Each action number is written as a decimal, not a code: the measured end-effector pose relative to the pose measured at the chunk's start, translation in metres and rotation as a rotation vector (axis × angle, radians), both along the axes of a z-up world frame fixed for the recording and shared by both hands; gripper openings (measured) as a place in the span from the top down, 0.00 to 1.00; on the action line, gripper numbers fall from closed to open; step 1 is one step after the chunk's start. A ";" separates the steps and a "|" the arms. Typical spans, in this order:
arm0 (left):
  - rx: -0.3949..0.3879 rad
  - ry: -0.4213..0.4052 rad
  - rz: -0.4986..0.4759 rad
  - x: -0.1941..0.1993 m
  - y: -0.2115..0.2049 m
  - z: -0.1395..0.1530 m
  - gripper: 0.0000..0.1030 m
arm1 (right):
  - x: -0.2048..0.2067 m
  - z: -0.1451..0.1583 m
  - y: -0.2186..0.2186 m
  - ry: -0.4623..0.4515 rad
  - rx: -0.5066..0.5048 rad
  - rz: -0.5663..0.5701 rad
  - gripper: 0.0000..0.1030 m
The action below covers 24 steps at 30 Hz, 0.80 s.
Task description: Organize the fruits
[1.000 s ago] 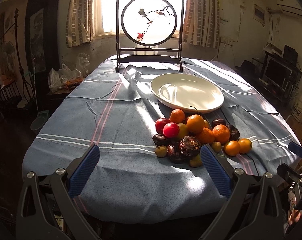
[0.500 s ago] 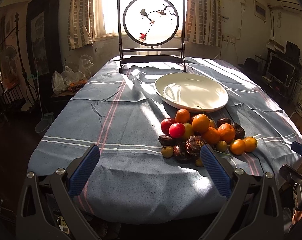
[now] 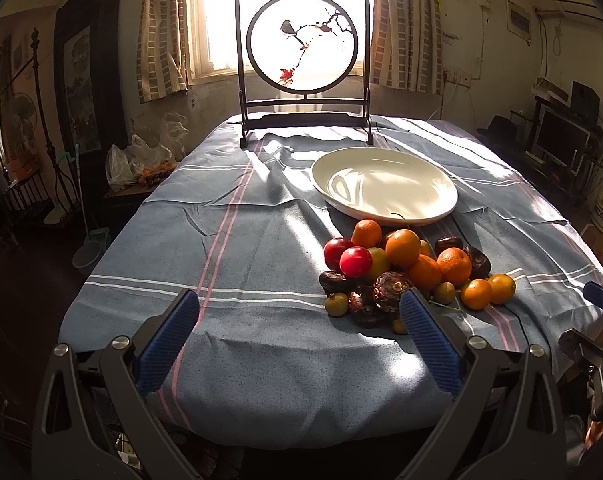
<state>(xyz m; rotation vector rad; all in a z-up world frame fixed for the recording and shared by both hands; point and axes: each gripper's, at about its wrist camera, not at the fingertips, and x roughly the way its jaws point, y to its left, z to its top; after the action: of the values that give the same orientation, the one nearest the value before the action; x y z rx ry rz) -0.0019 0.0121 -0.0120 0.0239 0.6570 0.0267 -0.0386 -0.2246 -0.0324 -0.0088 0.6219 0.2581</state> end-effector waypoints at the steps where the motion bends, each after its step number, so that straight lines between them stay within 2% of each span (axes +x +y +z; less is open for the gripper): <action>1: -0.001 -0.001 0.000 0.000 0.000 0.000 0.04 | 0.000 0.000 0.000 -0.001 0.000 0.000 0.04; 24: 0.020 -0.001 -0.011 0.000 -0.007 -0.002 0.04 | 0.000 0.000 -0.001 -0.002 0.005 -0.006 0.04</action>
<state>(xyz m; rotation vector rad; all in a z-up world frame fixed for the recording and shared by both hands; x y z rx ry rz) -0.0014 0.0052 -0.0142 0.0464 0.6559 0.0226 -0.0389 -0.2260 -0.0321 -0.0023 0.6193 0.2534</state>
